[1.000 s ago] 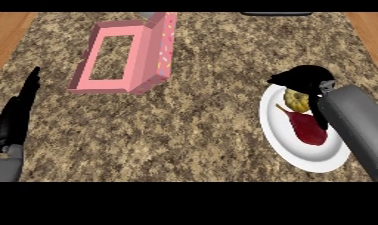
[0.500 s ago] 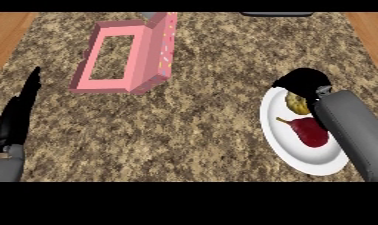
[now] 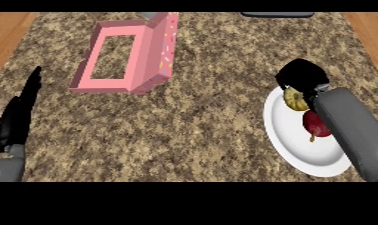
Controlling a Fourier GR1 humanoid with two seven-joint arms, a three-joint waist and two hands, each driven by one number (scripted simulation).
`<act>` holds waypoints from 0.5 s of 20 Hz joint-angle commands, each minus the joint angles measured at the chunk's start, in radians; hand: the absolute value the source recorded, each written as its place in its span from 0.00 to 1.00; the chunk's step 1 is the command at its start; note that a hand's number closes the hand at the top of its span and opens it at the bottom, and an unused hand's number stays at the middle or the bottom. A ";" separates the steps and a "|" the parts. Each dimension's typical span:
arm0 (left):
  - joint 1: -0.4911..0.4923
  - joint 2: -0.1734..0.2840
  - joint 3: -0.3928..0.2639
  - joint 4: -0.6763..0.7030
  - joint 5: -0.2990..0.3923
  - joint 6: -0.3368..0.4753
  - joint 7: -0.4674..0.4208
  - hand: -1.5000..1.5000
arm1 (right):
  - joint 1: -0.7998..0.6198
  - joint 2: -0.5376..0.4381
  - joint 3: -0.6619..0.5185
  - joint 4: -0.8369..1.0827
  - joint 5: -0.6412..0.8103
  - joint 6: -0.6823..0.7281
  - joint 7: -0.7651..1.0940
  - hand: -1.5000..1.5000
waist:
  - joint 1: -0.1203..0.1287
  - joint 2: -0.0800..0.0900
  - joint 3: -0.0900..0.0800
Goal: Pick the squash from the plate and place it in the cardboard box
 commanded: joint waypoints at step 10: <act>-0.091 -0.035 -0.079 0.007 -0.037 -0.030 -0.004 0.50 | -0.782 0.128 0.046 0.135 0.062 0.492 -0.125 1.00 | 0.134 0.034 0.000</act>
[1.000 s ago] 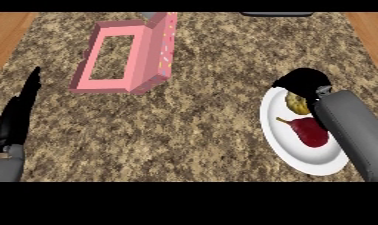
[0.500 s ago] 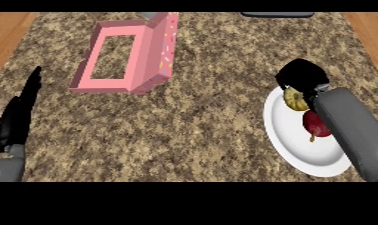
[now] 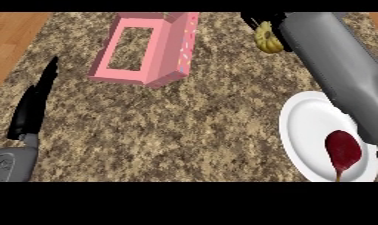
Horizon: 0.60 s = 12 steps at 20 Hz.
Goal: Pick the squash from the plate and place it in the cardboard box
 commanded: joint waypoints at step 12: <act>-0.073 -0.016 -0.027 0.009 -0.024 -0.002 0.014 0.50 | -0.524 0.260 -0.159 0.338 -0.146 0.037 -0.101 1.00 | 0.041 0.027 0.002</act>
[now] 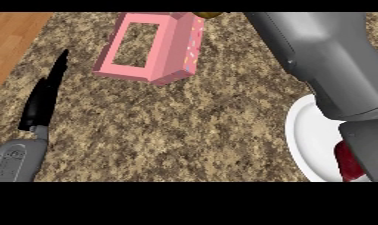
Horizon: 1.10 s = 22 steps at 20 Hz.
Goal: Pick the squash from the plate and place it in the cardboard box
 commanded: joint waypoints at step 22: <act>-0.088 -0.023 -0.045 0.028 -0.028 -0.022 0.001 0.50 | -0.078 0.186 -0.229 0.380 -0.261 -0.042 0.321 1.00 | 0.108 0.029 -0.006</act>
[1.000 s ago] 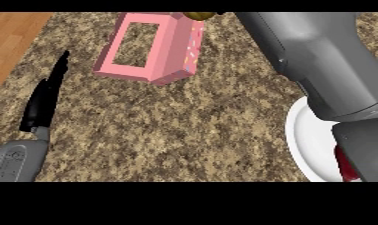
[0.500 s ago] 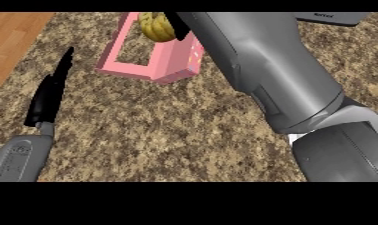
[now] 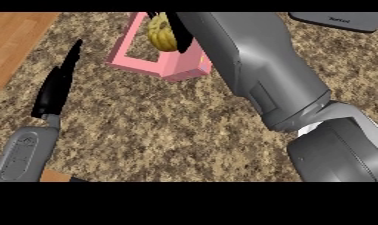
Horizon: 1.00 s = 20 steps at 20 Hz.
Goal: Pick the squash from the plate and place it in the cardboard box
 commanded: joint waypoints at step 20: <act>-0.080 -0.026 -0.031 0.035 -0.012 -0.023 0.009 0.50 | 0.244 0.002 0.018 0.085 -0.049 -0.184 0.195 0.00 | 0.068 0.017 0.005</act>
